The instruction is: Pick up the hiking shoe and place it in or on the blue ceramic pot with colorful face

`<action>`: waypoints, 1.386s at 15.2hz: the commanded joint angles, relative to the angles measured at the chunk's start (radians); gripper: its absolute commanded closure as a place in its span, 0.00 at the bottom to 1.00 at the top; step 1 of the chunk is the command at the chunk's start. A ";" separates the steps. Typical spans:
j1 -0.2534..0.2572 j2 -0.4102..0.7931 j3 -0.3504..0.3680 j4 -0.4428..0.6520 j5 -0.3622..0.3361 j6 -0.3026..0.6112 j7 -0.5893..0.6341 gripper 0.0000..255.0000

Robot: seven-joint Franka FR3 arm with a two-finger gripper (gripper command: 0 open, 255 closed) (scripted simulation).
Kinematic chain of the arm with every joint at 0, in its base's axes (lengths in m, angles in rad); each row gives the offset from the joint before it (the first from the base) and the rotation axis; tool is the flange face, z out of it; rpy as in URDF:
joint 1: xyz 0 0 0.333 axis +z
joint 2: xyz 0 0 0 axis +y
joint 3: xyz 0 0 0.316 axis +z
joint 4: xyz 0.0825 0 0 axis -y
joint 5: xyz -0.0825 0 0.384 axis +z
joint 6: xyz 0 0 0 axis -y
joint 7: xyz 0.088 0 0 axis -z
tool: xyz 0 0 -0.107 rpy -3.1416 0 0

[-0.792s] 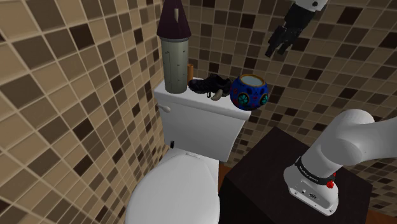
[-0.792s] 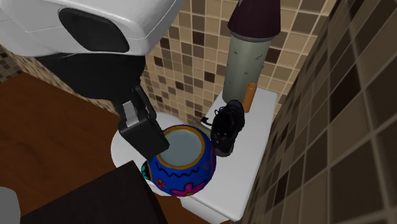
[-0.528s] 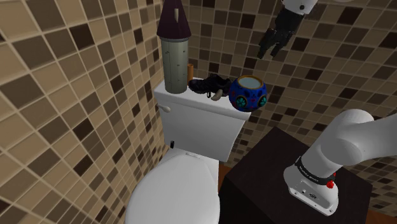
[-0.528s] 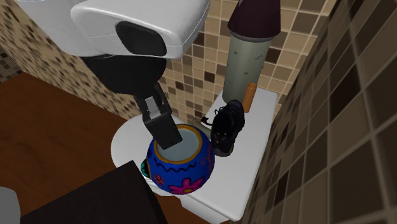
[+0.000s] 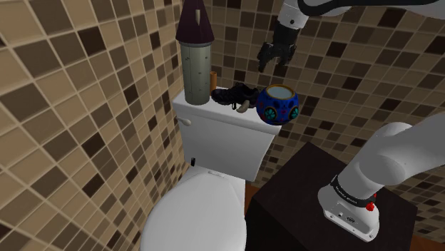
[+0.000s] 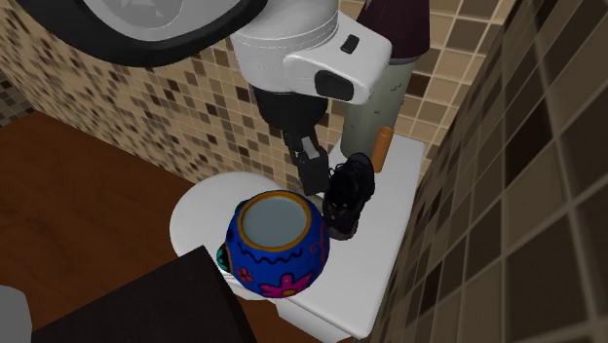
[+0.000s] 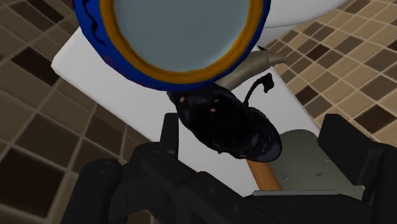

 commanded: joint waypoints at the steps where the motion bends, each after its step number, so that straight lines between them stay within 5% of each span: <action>1: -0.002 0.072 0.014 0.030 0.007 0.028 0.038 0.00; 9: -0.003 0.379 0.049 0.208 0.016 0.104 0.177 0.00; 21: 0.002 0.408 0.054 0.139 0.019 0.203 0.176 0.00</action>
